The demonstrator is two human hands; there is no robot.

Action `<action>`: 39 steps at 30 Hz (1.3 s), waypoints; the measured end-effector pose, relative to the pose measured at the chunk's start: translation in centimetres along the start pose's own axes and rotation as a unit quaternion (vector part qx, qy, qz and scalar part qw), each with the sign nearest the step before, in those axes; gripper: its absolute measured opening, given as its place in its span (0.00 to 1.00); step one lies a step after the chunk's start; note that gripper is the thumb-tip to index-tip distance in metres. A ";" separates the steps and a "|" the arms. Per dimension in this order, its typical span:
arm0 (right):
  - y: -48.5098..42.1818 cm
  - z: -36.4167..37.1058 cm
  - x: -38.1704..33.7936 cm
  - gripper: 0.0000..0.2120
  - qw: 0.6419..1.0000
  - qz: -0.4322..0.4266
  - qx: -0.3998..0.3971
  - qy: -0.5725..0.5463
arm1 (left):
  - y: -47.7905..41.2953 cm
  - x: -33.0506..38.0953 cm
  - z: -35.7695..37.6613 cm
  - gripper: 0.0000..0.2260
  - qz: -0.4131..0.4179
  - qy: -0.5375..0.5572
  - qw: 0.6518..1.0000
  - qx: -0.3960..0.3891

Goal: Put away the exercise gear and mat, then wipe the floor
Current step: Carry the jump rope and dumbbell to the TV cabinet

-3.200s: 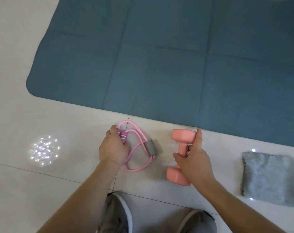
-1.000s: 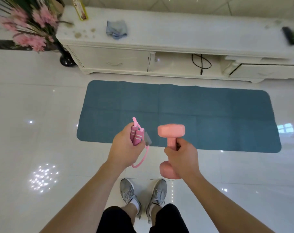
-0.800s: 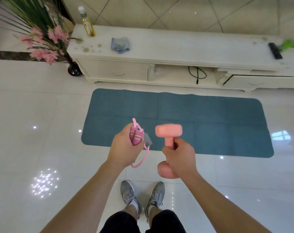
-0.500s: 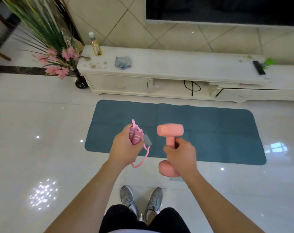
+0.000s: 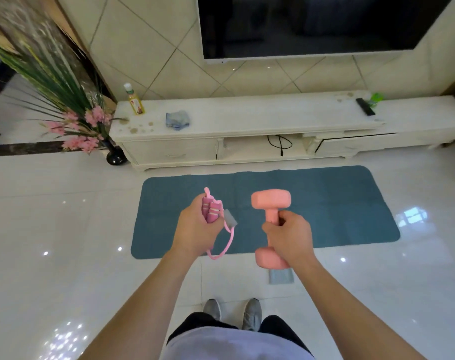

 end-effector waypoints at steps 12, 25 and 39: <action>1.7 -3.5 -0.4 0.07 0.995 0.042 0.088 -0.027 | -1.3 4.1 1.5 0.10 0.064 0.004 0.993 -0.104; 0.4 -16.4 9.1 0.07 0.979 0.111 0.150 -0.081 | 4.9 13.7 12.7 0.10 0.111 -0.019 0.974 -0.198; -1.1 -33.2 26.3 0.07 0.949 0.193 0.219 -0.118 | 16.3 25.8 31.7 0.12 0.177 -0.034 0.947 -0.264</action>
Point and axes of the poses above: each hand's wrist, its own y-axis away from the middle knuckle, its own z-axis out of the palm, x = y × z, the point moved 4 cm from there along -y, towards the middle knuckle, and after that the axes turned 11 degrees about x, right-handed, at the moved point
